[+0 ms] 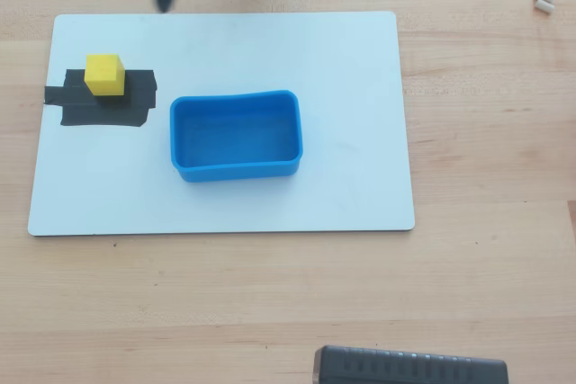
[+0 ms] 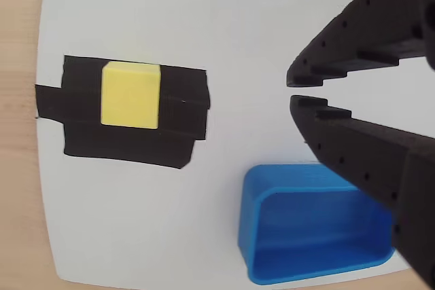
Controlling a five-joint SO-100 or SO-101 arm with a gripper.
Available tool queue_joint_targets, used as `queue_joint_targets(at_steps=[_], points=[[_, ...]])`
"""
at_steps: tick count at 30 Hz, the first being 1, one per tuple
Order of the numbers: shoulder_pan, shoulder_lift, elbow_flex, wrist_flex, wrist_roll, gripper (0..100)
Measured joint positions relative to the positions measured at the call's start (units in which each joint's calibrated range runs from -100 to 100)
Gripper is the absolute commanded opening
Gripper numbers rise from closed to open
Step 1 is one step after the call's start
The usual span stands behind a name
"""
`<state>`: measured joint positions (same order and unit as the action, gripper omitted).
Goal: Pick up yellow cube and drop it in the blue rectangular bin
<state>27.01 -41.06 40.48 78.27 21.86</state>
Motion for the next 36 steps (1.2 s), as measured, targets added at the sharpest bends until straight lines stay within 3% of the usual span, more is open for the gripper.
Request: queue_joint_targets(at_steps=[9,26,28,30,36], points=[[8.42,20.77,-17.33,-0.35,4.49,0],[8.42,36.13,-21.74,-7.51,6.4,1],[9.13,37.73,-23.15,-7.51,6.4,8],[10.09,37.91,-23.65,-7.51,6.4,22],[10.8,37.91,-23.75,-5.65,6.4,32]])
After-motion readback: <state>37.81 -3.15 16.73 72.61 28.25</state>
